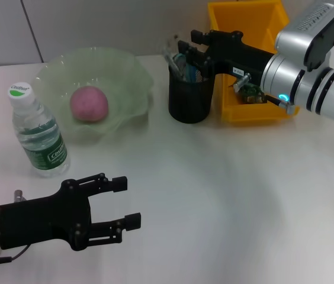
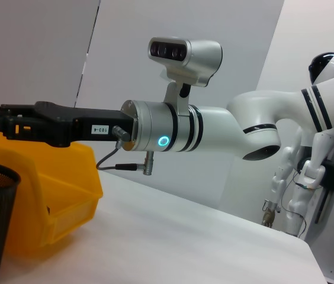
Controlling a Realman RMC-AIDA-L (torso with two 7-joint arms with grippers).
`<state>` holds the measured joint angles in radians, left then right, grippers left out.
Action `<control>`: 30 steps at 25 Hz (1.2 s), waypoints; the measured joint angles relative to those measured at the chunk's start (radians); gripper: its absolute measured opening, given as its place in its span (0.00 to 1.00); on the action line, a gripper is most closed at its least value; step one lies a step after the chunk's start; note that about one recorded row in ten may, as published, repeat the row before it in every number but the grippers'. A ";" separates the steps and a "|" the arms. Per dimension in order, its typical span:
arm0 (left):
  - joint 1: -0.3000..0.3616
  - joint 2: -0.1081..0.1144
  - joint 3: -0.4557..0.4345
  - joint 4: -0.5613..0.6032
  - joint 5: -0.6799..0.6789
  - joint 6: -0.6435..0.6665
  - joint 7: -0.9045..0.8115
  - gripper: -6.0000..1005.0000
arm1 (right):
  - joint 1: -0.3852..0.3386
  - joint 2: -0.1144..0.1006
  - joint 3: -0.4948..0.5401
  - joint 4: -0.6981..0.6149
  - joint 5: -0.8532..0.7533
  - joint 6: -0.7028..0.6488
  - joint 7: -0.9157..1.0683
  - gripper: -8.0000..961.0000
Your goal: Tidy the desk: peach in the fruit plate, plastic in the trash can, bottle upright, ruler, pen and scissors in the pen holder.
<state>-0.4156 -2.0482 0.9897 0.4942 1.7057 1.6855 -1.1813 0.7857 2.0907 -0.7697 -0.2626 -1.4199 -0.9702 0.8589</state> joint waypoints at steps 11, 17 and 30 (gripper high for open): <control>0.005 0.002 0.000 0.005 0.000 0.001 -0.005 0.80 | -0.062 -0.005 0.005 -0.006 0.124 -0.123 0.028 0.62; 0.003 0.001 0.000 0.000 0.001 0.005 -0.001 0.80 | -0.147 -0.016 -0.029 -0.051 0.103 -0.341 0.229 0.85; -0.005 0.001 0.009 -0.032 0.040 0.018 -0.010 0.80 | -0.270 -0.087 -0.104 -0.267 -0.480 -0.744 0.541 0.87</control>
<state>-0.4211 -2.0473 0.9989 0.4623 1.7460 1.7037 -1.1913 0.5160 2.0036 -0.8733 -0.5298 -1.8997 -1.7145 1.4003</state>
